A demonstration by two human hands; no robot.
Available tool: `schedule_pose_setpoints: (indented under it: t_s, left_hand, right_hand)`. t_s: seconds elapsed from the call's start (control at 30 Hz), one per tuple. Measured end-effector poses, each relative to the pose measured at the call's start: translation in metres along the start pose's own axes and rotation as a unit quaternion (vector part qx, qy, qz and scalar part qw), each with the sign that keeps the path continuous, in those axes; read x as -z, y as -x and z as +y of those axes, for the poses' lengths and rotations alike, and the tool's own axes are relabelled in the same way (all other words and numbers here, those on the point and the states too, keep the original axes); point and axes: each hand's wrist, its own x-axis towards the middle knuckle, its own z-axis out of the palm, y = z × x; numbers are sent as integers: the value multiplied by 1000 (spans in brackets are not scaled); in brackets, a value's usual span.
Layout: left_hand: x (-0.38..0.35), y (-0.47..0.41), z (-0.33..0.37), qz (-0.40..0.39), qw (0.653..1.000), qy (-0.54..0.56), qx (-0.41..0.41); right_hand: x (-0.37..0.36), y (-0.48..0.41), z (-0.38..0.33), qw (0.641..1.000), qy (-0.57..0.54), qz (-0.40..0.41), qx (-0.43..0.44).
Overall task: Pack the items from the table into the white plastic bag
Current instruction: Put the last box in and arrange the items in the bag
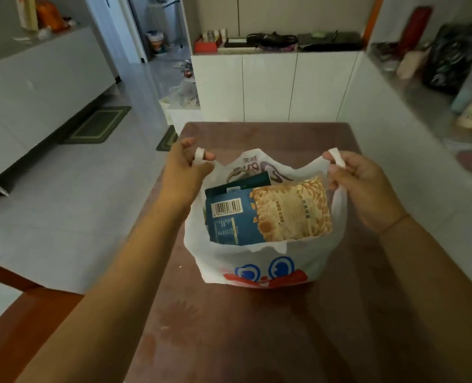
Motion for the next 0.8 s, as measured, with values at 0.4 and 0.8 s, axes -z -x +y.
schedule_pose_setpoints:
  t_s: [0.4, 0.8]
  left_hand:
    - [-14, 97, -78, 163, 927, -319, -116]
    - [-82, 105, -100, -147, 678, -455, -559]
  right_hand:
    - [-25, 61, 70, 979, 127, 87, -131]
    - [0, 45, 56, 987, 99, 50, -113]
